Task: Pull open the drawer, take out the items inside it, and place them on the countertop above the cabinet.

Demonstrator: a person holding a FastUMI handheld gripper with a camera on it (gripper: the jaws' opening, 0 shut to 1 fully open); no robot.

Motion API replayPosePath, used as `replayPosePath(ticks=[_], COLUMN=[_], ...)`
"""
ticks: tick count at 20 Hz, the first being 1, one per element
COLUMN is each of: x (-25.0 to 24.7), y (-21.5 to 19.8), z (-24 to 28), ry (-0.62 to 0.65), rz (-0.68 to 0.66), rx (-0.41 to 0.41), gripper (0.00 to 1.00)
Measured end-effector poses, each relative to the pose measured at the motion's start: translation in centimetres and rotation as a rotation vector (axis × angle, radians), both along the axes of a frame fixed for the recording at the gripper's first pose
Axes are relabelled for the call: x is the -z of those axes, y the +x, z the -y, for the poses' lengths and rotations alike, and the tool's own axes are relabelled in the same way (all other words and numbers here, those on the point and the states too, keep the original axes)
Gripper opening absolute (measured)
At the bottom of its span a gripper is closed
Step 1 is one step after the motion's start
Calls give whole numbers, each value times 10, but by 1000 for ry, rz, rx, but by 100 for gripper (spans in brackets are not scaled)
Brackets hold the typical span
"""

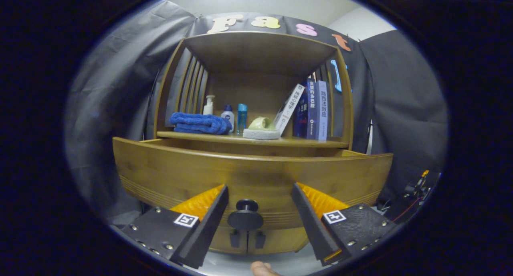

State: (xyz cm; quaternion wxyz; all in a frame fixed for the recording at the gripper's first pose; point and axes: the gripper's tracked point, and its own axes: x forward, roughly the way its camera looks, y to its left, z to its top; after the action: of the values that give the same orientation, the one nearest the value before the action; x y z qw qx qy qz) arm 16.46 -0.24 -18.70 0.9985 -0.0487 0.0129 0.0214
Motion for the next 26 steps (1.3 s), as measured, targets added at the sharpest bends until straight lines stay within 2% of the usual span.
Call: replayPosePath(ticks=[2, 6, 12, 19, 26], x=[3, 4, 9, 13, 13], y=[10, 30, 51, 78, 94], z=[-2, -2, -9, -15, -17], ry=[65, 109, 23, 82, 85], rz=[-2, 10, 27, 34, 51], rx=[-8, -9, -4, -5, -9], gripper=[98, 98, 99, 99, 99])
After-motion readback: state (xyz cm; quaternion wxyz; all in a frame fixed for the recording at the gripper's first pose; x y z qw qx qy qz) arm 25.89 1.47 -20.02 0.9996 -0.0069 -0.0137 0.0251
